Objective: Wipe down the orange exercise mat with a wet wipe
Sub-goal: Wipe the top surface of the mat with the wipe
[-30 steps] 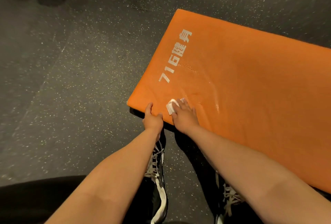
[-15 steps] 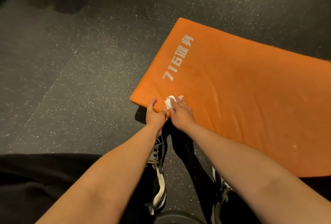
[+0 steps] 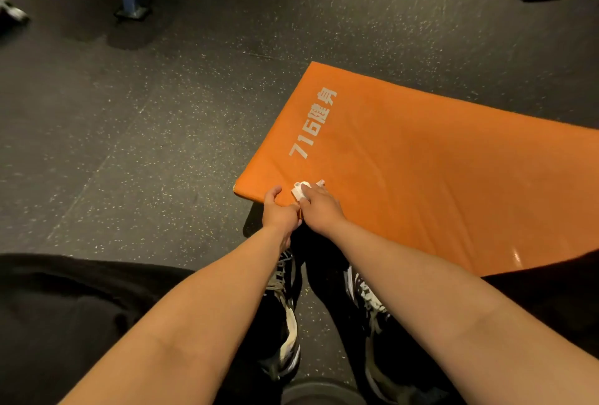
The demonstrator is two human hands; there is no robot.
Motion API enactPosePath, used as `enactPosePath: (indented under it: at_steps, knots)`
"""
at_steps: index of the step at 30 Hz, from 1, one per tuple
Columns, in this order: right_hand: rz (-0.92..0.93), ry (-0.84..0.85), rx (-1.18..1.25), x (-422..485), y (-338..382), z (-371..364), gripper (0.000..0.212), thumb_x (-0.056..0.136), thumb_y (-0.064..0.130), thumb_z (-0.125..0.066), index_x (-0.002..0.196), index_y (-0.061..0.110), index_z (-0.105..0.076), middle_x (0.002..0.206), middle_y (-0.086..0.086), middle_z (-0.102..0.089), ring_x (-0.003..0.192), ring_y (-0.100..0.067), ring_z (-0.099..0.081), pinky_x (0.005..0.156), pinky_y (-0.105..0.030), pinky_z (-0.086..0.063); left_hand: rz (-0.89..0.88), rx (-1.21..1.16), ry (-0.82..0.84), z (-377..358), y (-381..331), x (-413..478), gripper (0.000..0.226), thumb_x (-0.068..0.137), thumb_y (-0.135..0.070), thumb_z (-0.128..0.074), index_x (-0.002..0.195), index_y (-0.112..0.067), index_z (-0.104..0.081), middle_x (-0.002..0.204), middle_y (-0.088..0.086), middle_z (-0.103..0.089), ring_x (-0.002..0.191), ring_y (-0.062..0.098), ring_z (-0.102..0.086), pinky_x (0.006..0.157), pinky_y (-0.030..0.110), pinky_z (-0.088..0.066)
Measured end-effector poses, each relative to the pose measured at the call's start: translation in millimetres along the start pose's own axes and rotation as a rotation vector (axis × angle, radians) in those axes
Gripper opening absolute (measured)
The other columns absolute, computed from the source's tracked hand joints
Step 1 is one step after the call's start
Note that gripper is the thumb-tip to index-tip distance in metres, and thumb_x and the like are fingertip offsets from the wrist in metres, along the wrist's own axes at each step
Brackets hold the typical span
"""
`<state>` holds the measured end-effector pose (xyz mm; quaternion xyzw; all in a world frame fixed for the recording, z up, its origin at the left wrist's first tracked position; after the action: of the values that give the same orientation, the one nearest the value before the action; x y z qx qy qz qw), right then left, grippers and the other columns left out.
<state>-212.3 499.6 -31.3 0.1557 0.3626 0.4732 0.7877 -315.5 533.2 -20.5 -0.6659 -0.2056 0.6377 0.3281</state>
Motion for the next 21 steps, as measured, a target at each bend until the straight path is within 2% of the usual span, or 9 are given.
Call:
enactPosePath:
  at_steps: [4,6,8,11,13,15,18,19,21]
  knots:
    - [-0.034,0.064,0.068,3.1,0.2,-13.5,0.042,0.108,0.03,-0.036,0.141,0.01,-0.052,0.162,-0.012,-0.022,0.142,-0.031,-0.036,0.113,-0.036,-0.033,0.025,0.035,0.01,7.1,22.2,-9.1,0.058,0.092,-0.006,-0.065,0.133,-0.04,-0.042,0.1,0.016,-0.067,0.079,0.026,-0.068,0.071,0.037,-0.059]
    - [-0.063,0.093,0.067,9.6,-1.7,-23.6,0.038,0.107,0.031,-0.038,0.13,0.008,-0.057,0.152,-0.013,-0.027,0.123,-0.031,-0.051,0.105,-0.037,-0.042,0.009,0.063,0.007,9.0,29.3,-7.7,0.055,0.092,-0.011,-0.068,0.133,-0.038,-0.043,0.099,0.013,-0.065,0.081,0.026,-0.067,0.074,0.039,-0.059]
    - [-0.048,0.112,0.06,16.1,-2.5,-33.2,0.035,0.106,0.031,-0.04,0.128,0.01,-0.058,0.142,-0.013,-0.036,0.115,-0.031,-0.055,0.102,-0.039,-0.045,0.007,0.143,0.007,14.0,31.2,1.6,0.055,0.091,-0.014,-0.069,0.133,-0.039,-0.043,0.1,0.013,-0.066,0.086,0.03,-0.069,0.079,0.046,-0.06]
    - [0.009,0.107,0.063,26.7,-3.7,-41.6,0.035,0.104,0.026,-0.043,0.134,0.014,-0.058,0.138,-0.018,-0.046,0.129,-0.034,-0.048,0.107,-0.039,-0.04,0.018,0.294,0.016,24.2,34.2,17.7,0.052,0.091,-0.023,-0.068,0.132,-0.041,-0.042,0.101,0.015,-0.067,0.083,0.028,-0.067,0.082,0.05,-0.059]
    - [0.036,0.109,0.076,34.0,1.5,-47.8,0.042,0.105,0.023,-0.042,0.145,0.014,-0.051,0.149,-0.018,-0.044,0.146,-0.031,-0.033,0.115,-0.038,-0.032,-0.001,0.396,-0.012,29.2,37.2,28.1,0.051,0.093,-0.031,-0.064,0.136,-0.042,-0.039,0.111,0.013,-0.064,0.091,0.029,-0.065,0.09,0.048,-0.057]
    - [0.069,0.117,0.064,42.1,8.2,-55.9,0.045,0.106,0.02,-0.041,0.151,0.018,-0.045,0.158,-0.013,-0.038,0.153,-0.025,-0.021,0.12,-0.042,-0.024,-0.017,0.41,-0.083,31.4,37.3,38.2,0.056,0.095,-0.036,-0.061,0.144,-0.041,-0.035,0.129,0.011,-0.045,0.1,0.03,-0.057,0.097,0.044,-0.051]
    - [0.114,0.146,0.005,54.6,12.5,-64.0,0.044,0.107,0.021,-0.039,0.15,0.023,-0.047,0.164,-0.006,-0.03,0.155,-0.022,-0.013,0.122,-0.05,-0.017,-0.019,0.428,-0.159,35.8,35.7,53.2,0.065,0.096,-0.039,-0.06,0.153,-0.042,-0.029,0.148,0.014,-0.02,0.117,0.034,-0.05,0.108,0.042,-0.042]
    - [0.126,0.159,-0.025,59.0,11.6,-64.5,0.043,0.107,0.021,-0.038,0.149,0.023,-0.049,0.165,-0.004,-0.028,0.156,-0.021,-0.011,0.122,-0.049,-0.015,-0.032,0.453,-0.178,39.2,34.7,57.1,0.065,0.096,-0.038,-0.06,0.153,-0.043,-0.028,0.157,0.014,-0.008,0.129,0.034,-0.043,0.113,0.042,-0.037]
    - [0.149,0.184,-0.086,67.6,8.4,-66.0,0.042,0.108,0.022,-0.036,0.147,0.022,-0.051,0.166,-0.002,-0.026,0.156,-0.019,-0.008,0.12,-0.048,-0.013,-0.084,0.51,-0.235,49.6,31.1,69.3,0.062,0.098,-0.031,-0.055,0.154,-0.042,-0.03,0.166,0.007,0.012,0.149,0.032,-0.015,0.121,0.044,-0.024]
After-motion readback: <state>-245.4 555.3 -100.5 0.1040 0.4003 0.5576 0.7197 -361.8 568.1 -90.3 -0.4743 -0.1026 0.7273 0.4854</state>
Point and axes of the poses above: each hand's wrist, its own x-axis towards the middle knuckle, its own z-axis out of the back of the hand, y = z × x, the point moved 1 cm from there along x, towards the middle knuckle
